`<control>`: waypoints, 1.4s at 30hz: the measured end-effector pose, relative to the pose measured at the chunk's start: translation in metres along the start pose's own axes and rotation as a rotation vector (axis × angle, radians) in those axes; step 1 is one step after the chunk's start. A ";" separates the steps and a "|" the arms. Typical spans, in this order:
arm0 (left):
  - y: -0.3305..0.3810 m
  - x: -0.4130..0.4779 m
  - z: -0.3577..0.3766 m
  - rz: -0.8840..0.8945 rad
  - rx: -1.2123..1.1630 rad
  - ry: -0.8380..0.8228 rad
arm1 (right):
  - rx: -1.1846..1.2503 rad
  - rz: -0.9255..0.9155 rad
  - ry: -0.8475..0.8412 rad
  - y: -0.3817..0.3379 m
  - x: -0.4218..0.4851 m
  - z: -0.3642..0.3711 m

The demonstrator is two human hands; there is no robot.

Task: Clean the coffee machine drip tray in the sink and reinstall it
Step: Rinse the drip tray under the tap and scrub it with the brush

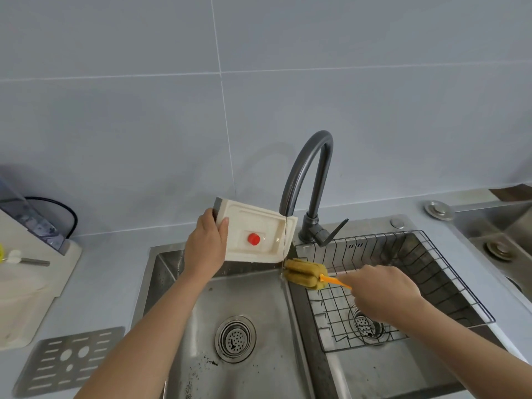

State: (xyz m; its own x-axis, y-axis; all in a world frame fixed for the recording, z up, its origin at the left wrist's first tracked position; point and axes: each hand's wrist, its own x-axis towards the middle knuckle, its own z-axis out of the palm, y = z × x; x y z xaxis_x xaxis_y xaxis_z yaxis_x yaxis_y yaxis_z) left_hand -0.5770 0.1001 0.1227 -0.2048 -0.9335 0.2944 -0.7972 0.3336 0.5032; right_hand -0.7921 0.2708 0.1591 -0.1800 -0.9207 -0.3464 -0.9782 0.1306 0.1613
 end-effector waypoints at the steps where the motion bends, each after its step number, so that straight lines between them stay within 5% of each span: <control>1: -0.002 0.000 0.000 -0.022 -0.018 -0.003 | 0.027 0.024 0.002 0.002 -0.001 0.002; 25: -0.005 -0.016 0.015 -0.357 -0.358 -0.137 | 0.874 0.413 0.030 0.027 0.031 0.096; 42: 0.000 -0.021 0.019 -0.390 -0.343 -0.175 | 0.990 0.429 -0.106 -0.010 0.074 0.168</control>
State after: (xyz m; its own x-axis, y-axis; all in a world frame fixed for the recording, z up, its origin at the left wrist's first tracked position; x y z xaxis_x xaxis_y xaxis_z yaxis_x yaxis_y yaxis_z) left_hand -0.5836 0.1172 0.1006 -0.0463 -0.9947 -0.0920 -0.6078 -0.0450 0.7928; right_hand -0.8127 0.2634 -0.0234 -0.4883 -0.6974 -0.5245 -0.4722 0.7166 -0.5132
